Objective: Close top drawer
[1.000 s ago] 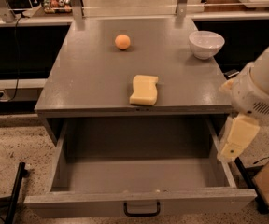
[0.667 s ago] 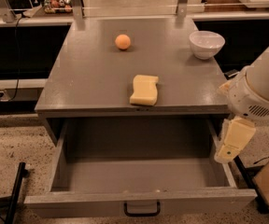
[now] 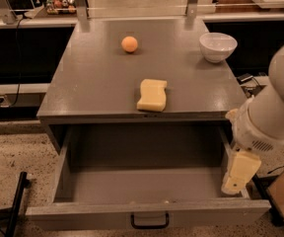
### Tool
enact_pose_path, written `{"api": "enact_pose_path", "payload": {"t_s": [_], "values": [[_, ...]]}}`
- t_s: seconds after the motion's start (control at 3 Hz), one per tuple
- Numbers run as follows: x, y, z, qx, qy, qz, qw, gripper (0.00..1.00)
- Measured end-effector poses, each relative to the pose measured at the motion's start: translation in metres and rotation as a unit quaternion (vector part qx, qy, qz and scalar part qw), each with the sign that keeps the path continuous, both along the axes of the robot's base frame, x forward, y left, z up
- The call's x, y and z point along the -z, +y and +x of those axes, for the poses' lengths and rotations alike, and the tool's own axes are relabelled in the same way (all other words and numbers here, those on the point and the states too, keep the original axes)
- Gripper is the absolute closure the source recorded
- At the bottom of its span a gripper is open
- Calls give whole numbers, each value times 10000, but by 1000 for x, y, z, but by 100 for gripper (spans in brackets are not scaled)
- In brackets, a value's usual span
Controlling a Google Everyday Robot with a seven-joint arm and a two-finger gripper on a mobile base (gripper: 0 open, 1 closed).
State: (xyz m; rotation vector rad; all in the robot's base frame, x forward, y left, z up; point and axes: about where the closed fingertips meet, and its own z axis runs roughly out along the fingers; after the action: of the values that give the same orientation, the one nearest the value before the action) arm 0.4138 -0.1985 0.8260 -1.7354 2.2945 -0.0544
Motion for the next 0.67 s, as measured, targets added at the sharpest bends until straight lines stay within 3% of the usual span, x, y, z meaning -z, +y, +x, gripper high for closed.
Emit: {"api": "enact_pose_path", "payload": {"t_s": [0.33, 0.67], "values": [[50, 5, -16, -221, -163, 181, 9995, 0], [53, 7, -4, -325, -513, 206, 9979, 0]]}}
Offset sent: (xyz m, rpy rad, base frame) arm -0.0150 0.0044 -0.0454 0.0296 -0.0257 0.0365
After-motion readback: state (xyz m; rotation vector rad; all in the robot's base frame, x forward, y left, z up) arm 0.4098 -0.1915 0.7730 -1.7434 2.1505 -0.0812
